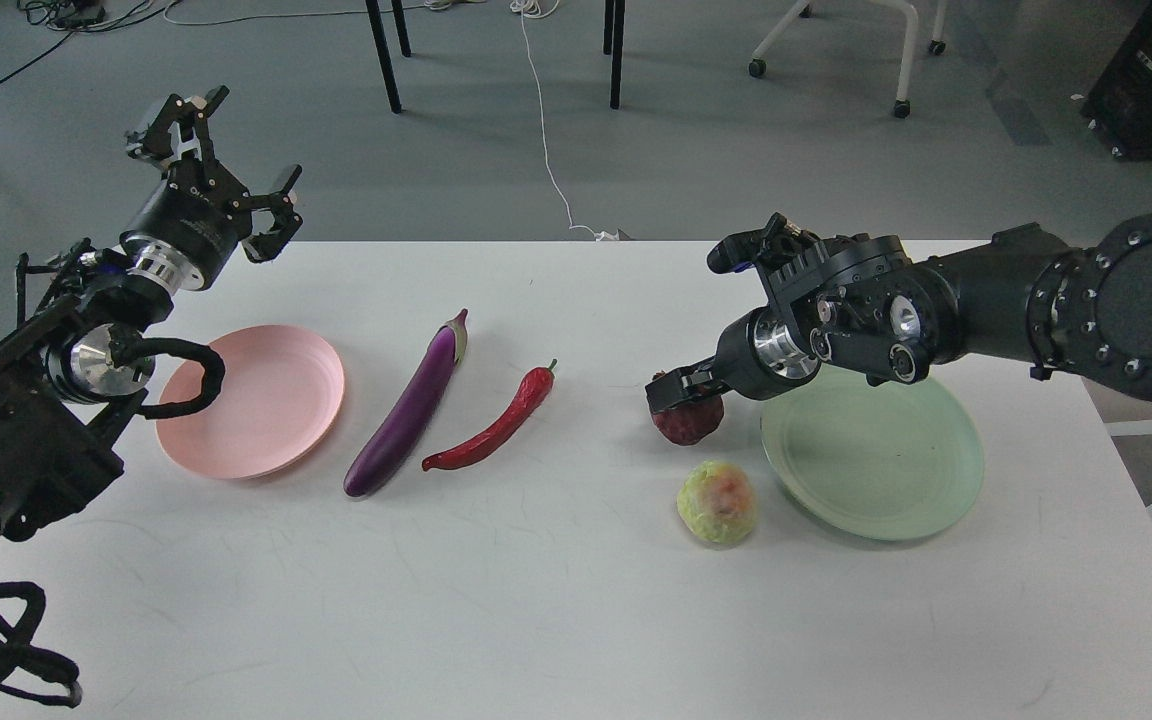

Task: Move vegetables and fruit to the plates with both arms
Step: 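Grasp the red pomegranate with the right gripper and lift it, then carry the pomegranate onto the green plate and release it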

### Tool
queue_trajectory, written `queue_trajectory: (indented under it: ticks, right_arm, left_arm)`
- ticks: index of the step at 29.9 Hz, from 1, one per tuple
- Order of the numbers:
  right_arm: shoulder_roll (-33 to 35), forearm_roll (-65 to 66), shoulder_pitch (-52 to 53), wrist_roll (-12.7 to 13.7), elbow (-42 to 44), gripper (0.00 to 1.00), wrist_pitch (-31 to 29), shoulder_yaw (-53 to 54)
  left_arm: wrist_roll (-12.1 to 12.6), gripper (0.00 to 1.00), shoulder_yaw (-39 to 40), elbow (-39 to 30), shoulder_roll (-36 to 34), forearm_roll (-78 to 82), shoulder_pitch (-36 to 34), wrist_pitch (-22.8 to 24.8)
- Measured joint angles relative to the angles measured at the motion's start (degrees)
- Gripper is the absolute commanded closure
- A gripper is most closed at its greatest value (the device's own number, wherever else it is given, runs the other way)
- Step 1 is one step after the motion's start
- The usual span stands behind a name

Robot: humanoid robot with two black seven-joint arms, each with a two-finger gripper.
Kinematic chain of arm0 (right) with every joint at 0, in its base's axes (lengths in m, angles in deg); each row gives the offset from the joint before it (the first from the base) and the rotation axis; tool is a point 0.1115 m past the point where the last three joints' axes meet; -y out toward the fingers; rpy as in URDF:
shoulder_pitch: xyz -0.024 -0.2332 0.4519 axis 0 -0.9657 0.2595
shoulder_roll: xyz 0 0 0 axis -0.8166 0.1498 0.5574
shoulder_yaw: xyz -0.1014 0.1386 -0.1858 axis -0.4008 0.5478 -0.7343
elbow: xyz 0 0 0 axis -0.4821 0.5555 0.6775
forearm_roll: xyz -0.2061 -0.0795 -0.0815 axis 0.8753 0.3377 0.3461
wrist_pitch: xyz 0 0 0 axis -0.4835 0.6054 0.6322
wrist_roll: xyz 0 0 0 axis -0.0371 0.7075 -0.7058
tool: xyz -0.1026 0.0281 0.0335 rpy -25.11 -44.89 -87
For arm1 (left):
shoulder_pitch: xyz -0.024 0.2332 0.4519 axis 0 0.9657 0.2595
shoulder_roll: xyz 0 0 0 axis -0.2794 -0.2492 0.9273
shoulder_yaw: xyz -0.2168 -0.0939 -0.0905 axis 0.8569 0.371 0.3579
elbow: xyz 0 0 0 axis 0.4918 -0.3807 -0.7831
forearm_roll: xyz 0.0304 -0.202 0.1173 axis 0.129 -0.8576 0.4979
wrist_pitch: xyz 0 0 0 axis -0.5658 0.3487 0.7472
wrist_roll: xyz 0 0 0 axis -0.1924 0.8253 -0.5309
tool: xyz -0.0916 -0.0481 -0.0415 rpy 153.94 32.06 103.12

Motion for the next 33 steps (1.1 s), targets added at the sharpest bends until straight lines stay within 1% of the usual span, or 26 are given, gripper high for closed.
queue_trajectory:
  ticks: [1,3,7,12,14,18,22,25,27,29,30,32,33]
  right_arm:
    - [0.0,0.2,-0.2,-0.1,0.0,0.51,0.0,0.0]
    - [0.0,0.6,-0.4,-0.4,0.1,0.55,0.0,-0.1]
    - [0.0,0.9,0.5,-0.9,0.1,0.55,0.1,0.2]
    - [1.1,1.1,5.4,-1.0,-1.0,0.54,0.2,0.6]
    - [3.8,2.0,6.8,-1.0,-2.1,0.54,0.1,0.3]
    - [12.0,6.8,7.6,-0.9,-6.1,0.54,0.0,0.2]
    - [19.6,11.7,6.9,-0.9,-9.5,0.52,0.9,0.3]
    - [23.3,15.0,5.2,-0.9,-10.2,0.52,2.1,0.1]
    - [24.9,17.4,3.4,-0.9,-10.0,0.50,2.5,0.1]
    - [26.1,19.4,1.8,-0.7,-9.3,0.48,2.8,0.1]
    - [26.5,20.0,1.0,-0.7,-9.1,0.45,3.1,0.3]
    - [26.8,20.5,0.0,-0.7,-8.9,0.35,3.6,0.5]
    - [26.8,20.6,-0.4,-0.6,-8.9,0.27,3.9,0.5]
  left_arm:
    - [0.0,0.02,0.0,0.0,0.0,0.0,0.0,0.0]
    - [-0.1,0.02,-0.1,0.0,0.0,0.1,0.0,0.0]
    - [-0.1,0.02,-0.1,0.0,0.0,0.3,0.2,0.0]
    - [-0.1,0.02,-0.1,0.0,-0.3,0.4,0.2,0.0]
    - [-0.1,0.02,-0.1,0.0,-0.7,0.4,0.2,0.0]
    - [-0.1,0.02,-0.1,0.0,-0.8,0.3,0.2,0.0]
    - [-0.1,0.02,-0.1,0.0,-0.7,0.3,0.2,0.0]
    - [-0.1,0.02,-0.1,0.0,-0.5,0.3,0.3,0.0]
    - [-0.6,0.02,-0.2,0.0,-0.4,0.3,0.3,0.0]
    - [-2.0,0.02,-0.4,-0.1,-0.4,0.3,0.3,0.0]
    - [-2.7,0.02,-0.5,-0.1,-0.4,0.4,0.3,0.0]
    - [-3.4,0.02,-0.6,-0.1,-0.4,0.5,0.3,0.0]
    - [-3.5,0.02,-0.6,-0.1,-0.3,0.5,0.4,0.0]
